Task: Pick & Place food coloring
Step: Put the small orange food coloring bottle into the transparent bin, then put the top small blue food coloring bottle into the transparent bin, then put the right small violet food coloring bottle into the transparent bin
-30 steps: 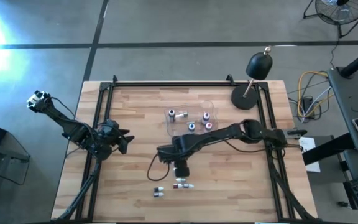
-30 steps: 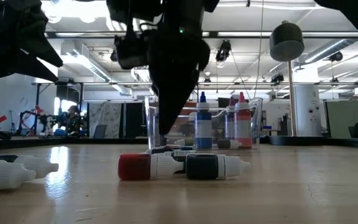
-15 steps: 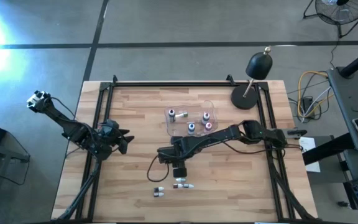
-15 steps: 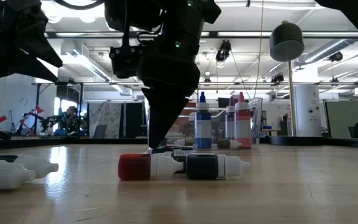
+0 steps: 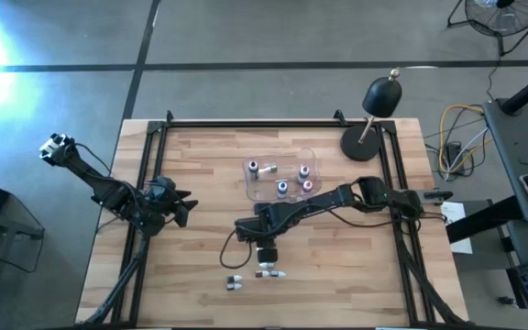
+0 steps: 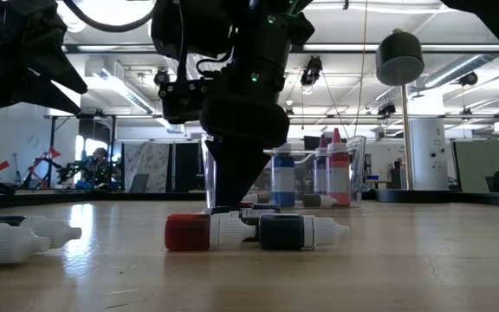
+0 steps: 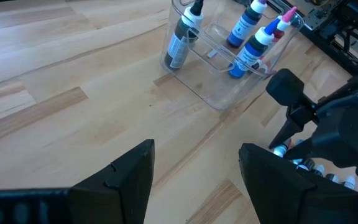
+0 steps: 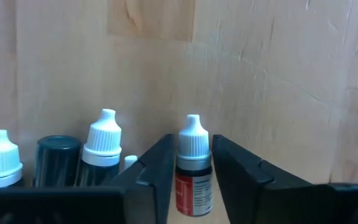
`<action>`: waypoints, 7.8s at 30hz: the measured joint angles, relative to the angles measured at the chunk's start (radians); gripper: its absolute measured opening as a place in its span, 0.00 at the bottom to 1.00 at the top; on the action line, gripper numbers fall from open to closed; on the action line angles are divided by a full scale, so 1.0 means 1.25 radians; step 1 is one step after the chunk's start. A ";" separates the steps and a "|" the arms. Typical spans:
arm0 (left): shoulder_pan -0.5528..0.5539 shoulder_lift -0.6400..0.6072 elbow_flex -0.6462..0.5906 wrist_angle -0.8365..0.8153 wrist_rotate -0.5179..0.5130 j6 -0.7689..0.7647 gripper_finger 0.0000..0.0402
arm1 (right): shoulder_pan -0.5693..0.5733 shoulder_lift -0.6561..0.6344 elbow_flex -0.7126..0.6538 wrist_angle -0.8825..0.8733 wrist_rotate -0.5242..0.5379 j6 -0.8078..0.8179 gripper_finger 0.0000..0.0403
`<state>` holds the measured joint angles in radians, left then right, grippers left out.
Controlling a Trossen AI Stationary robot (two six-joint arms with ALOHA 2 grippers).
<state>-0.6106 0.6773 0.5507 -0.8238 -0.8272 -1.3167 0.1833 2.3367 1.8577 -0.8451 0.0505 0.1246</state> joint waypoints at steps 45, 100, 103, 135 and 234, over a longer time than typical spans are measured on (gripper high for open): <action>0.000 0.001 -0.001 -0.005 0.000 0.029 0.52 | -0.151 -0.307 0.037 -0.300 0.070 -0.028 0.55; 0.000 0.002 -0.001 -0.003 0.077 0.033 0.52 | 0.037 -0.114 -0.194 0.110 -0.037 0.089 0.22; 0.000 0.002 -0.001 -0.003 0.077 0.033 0.52 | 0.036 -0.114 -0.168 0.078 -0.035 0.100 0.16; 0.000 0.007 -0.001 -0.003 0.084 0.040 0.52 | -0.230 -0.320 0.070 -0.231 0.149 0.180 0.49; 0.000 0.012 -0.002 -0.005 0.084 0.050 0.52 | 0.234 -0.211 -0.410 0.304 0.147 0.349 0.21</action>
<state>-0.6106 0.6918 0.5488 -0.8299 -0.7219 -1.2544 0.4759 2.0724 1.3458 -0.4646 0.2347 0.5602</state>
